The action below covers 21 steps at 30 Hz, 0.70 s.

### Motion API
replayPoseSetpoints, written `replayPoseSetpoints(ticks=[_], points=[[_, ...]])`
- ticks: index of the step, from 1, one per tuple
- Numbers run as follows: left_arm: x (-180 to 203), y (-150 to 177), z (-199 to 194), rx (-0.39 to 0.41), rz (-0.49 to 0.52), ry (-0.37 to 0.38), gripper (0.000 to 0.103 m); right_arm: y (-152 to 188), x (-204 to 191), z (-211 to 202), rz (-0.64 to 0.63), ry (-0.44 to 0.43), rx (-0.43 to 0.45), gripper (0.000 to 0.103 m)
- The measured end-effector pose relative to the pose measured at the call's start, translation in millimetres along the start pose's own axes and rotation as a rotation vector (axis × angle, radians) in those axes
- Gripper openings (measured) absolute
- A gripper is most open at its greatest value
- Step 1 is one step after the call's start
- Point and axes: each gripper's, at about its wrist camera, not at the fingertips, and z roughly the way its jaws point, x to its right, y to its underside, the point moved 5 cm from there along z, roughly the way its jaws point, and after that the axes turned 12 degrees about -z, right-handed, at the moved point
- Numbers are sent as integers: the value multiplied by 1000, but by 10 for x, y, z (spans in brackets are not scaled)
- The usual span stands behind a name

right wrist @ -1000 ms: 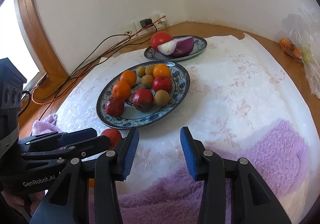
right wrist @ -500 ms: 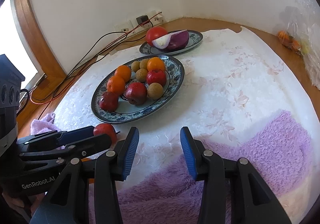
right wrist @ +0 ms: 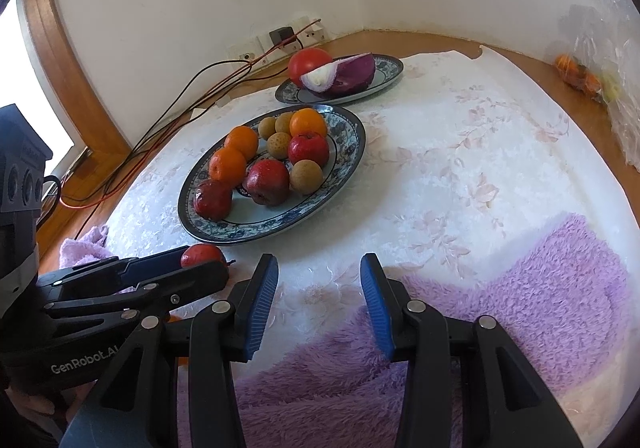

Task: Organize fruits
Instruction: 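Grasp the last red apple with the left tool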

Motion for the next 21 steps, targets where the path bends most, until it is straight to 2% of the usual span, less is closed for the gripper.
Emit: replayPoseSetpoints(ticks=[6,21], points=[[17,0,13,-1,6,13,35,2,-1,-2,0,0,1,44],[-88,-30,-117,32,-17,5,34,8,-19,-27,-8,12,-4,44]])
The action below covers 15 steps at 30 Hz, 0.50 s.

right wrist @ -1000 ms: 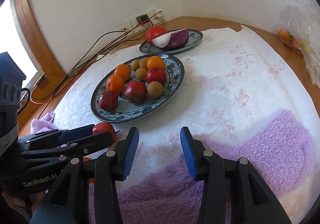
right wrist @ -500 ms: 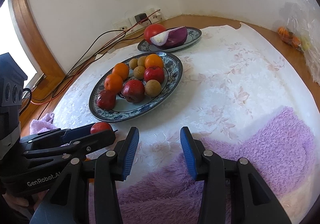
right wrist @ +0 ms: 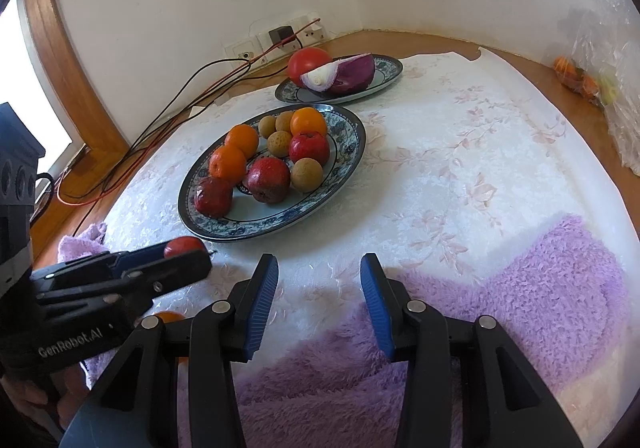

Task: Organize fruits
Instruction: 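Grasp the last red apple with the left tool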

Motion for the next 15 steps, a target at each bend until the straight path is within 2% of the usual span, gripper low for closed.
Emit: replayPoseSetpoints(ticks=[15], points=[[-463,-20,-167,59,-72,-90,34,27,-179,-78,-25,-11,-7,44]])
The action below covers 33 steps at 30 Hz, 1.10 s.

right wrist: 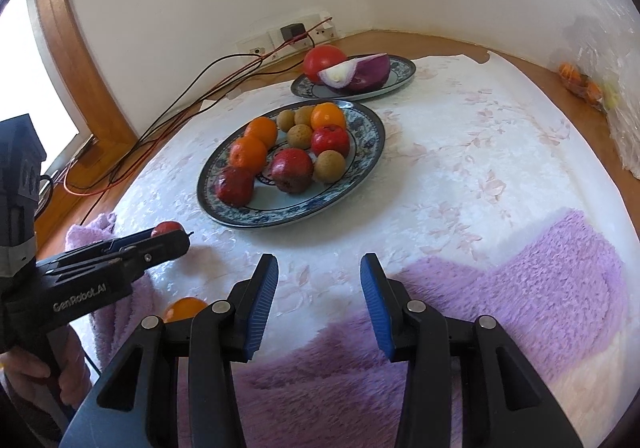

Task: Organize fruits
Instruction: 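Grasp the last red apple with the left tool, then grasp the last orange with the right tool while the left tool holds the apple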

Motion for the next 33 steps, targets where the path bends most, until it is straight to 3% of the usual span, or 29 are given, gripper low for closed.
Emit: replayPoseSetpoints(ticks=[17,33], points=[[-354,22,-110,23,-76,-8,34,33,-490,-104,-77,-58,-5,44],[-384,53,-132,26,-84,10,34,47,-729,-74,-134,-91,-8,45]])
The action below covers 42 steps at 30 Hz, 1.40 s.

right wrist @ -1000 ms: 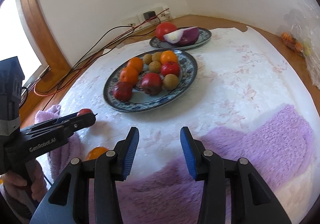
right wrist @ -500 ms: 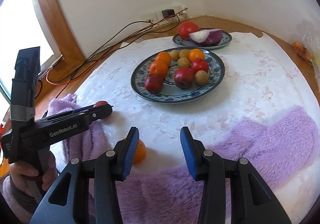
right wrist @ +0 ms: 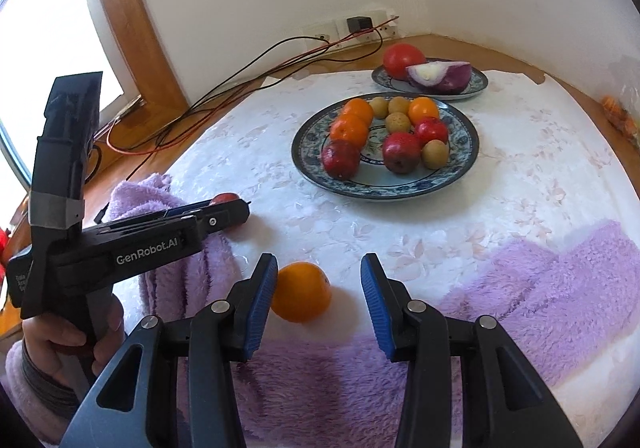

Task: Organize fruits
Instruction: 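Grasp the last orange with the right tool while the left tool holds the apple, then carry the red apple and orange onto the blue plate with both tools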

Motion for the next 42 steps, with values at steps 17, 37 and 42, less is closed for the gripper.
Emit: replayPoseSetpoints(ticks=[17,37,42], points=[[-2,3,-14,3,1,1,34,62,-141,91,-32,-53,-33,44],[92,-36,-86,11,19,11,34,36,-33,63,-6,-57,-7,37],[168,-119,-91,15,35,16,34,-53,76,44,-3,-34,6,37]])
